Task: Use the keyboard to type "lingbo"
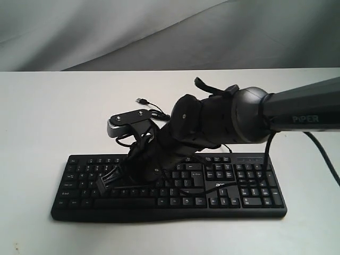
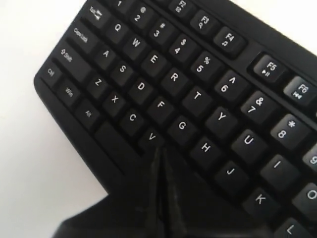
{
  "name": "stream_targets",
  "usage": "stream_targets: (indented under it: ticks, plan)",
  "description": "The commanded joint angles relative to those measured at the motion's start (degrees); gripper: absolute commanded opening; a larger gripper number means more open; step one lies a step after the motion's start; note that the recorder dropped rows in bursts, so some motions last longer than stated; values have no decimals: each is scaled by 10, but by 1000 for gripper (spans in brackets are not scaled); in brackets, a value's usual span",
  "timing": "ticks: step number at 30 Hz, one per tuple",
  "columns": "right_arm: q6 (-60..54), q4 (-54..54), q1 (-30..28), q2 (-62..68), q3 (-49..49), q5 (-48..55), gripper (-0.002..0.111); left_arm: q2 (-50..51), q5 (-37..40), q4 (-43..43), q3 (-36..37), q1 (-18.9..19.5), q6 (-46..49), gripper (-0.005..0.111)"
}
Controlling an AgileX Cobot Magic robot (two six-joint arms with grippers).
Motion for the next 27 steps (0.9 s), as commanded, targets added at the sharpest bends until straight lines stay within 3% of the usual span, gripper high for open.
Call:
stream_targets:
  ticks: [1,27]
  plan:
    - [-48,25,15,-16,6,-20,0,-1,-3,-5,2,1,-2,1]
    - [-45,49,20,6,6,-47,0,-1,-3,-5,2,1,-2,1]
